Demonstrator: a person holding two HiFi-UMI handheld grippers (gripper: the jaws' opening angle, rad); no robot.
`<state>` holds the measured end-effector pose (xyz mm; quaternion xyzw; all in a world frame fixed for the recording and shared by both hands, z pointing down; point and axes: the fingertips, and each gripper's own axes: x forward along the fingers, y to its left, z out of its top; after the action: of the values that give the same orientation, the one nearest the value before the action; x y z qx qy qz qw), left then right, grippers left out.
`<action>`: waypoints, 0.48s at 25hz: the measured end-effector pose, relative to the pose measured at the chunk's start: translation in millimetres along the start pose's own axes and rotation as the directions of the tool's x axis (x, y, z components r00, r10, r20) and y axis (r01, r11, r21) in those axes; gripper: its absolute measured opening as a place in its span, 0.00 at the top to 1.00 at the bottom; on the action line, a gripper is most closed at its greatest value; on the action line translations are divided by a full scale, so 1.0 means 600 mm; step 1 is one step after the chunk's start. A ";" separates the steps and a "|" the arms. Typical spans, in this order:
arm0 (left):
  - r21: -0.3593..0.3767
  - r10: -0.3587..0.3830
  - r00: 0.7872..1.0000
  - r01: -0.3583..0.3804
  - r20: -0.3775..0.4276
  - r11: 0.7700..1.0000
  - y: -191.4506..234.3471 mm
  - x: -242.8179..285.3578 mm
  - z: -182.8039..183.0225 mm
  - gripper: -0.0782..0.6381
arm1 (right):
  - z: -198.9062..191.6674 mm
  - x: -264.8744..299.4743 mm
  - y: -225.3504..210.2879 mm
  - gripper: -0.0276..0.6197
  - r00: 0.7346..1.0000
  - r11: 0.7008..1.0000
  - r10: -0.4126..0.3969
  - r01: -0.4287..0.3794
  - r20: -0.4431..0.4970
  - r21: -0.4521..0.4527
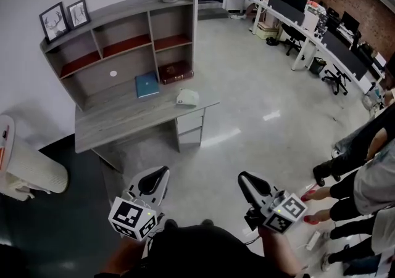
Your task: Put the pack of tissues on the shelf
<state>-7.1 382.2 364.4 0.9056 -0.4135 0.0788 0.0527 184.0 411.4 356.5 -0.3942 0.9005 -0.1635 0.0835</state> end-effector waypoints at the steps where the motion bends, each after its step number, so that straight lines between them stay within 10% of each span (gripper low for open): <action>1: 0.008 0.006 1.000 -0.006 0.000 1.000 -0.009 0.003 0.001 0.86 | 0.002 -0.011 -0.007 0.92 1.000 1.000 0.000 0.000 0.004 0.002; 12: 0.021 0.047 0.999 -0.048 0.010 0.999 -0.066 0.041 0.009 0.86 | 0.006 -0.066 -0.064 0.92 0.999 0.999 0.036 -0.035 -0.019 0.018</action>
<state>39.1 388.8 362.5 0.8964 -0.4343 0.0800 0.0391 237.7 415.4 367.7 -0.3758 0.9067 -0.1737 0.0811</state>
